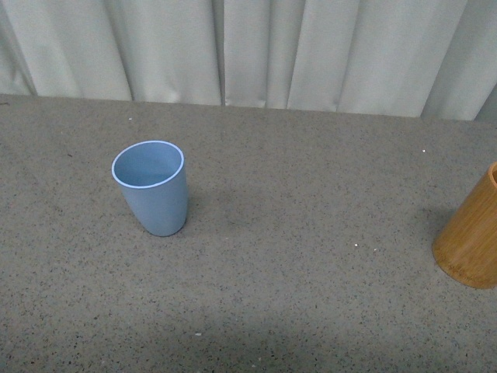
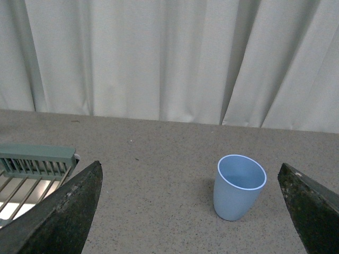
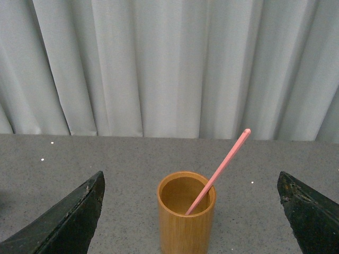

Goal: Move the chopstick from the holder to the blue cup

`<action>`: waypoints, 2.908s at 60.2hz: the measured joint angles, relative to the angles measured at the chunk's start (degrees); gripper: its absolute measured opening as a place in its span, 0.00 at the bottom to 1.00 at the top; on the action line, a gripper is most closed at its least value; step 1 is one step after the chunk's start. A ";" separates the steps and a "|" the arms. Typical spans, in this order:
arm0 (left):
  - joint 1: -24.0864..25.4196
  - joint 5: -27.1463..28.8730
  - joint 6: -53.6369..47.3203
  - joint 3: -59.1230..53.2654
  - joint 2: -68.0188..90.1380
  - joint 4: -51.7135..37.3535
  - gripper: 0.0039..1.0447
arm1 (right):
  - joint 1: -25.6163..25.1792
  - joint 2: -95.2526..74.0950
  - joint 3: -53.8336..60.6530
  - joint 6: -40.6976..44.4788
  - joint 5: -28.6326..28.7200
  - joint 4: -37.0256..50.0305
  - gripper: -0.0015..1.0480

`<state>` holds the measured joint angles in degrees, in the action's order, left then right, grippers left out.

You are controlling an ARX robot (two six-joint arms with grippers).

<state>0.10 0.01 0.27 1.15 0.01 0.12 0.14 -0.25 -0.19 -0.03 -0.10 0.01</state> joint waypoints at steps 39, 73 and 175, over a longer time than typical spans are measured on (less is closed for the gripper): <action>0.00 0.00 0.00 0.00 0.00 0.00 0.94 | 0.00 0.00 0.00 0.00 0.00 0.00 0.91; -3.93 21.00 42.75 3.43 27.76 -10.19 0.94 | 0.00 0.02 0.00 0.00 0.00 0.00 0.91; -14.75 16.94 44.83 38.99 102.03 -22.47 0.94 | 0.00 0.04 0.00 0.00 0.00 0.00 0.91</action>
<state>-14.66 16.95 45.10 40.14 102.04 -22.35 0.14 -0.21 -0.19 -0.03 -0.10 0.01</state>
